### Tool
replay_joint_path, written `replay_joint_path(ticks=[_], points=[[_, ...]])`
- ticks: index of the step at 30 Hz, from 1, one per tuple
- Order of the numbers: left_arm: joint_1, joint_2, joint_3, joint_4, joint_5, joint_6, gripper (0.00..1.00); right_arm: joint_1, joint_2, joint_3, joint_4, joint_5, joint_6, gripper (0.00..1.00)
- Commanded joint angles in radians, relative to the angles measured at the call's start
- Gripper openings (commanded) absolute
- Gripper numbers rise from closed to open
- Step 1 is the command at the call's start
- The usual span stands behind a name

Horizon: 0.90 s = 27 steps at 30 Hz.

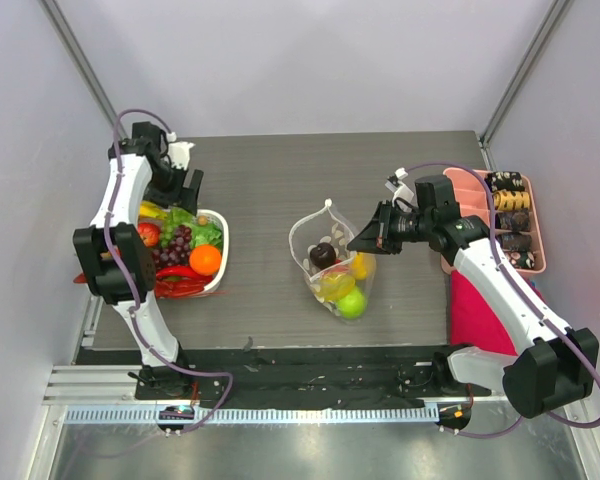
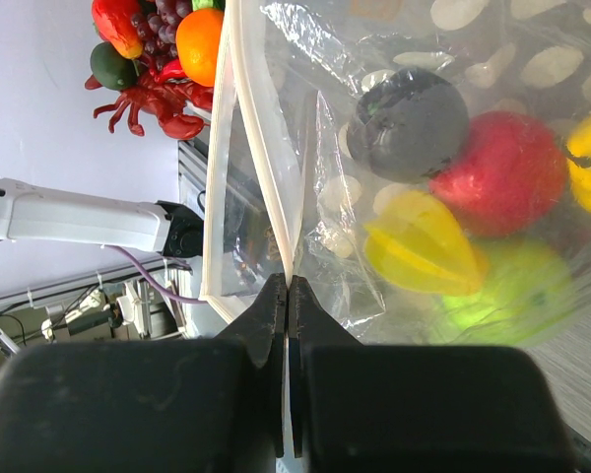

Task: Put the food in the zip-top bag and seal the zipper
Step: Pick up the fake fruit from the bin.

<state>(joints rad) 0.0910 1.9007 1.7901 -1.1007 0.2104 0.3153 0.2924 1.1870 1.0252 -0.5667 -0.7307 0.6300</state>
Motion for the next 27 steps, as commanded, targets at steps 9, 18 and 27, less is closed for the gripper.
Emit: replay_joint_path(ticks=[9,18,27], points=[[-0.016,-0.014,-0.123,0.098,-0.043,0.016,0.70,-0.002,0.005,0.009,0.028,0.001,-0.007,0.01],[-0.016,-0.054,-0.104,0.073,-0.046,-0.010,0.33,-0.002,0.006,0.018,0.027,0.002,-0.004,0.01],[-0.016,-0.192,-0.090,0.013,-0.036,-0.030,0.00,-0.002,0.011,0.022,0.027,0.001,-0.004,0.01]])
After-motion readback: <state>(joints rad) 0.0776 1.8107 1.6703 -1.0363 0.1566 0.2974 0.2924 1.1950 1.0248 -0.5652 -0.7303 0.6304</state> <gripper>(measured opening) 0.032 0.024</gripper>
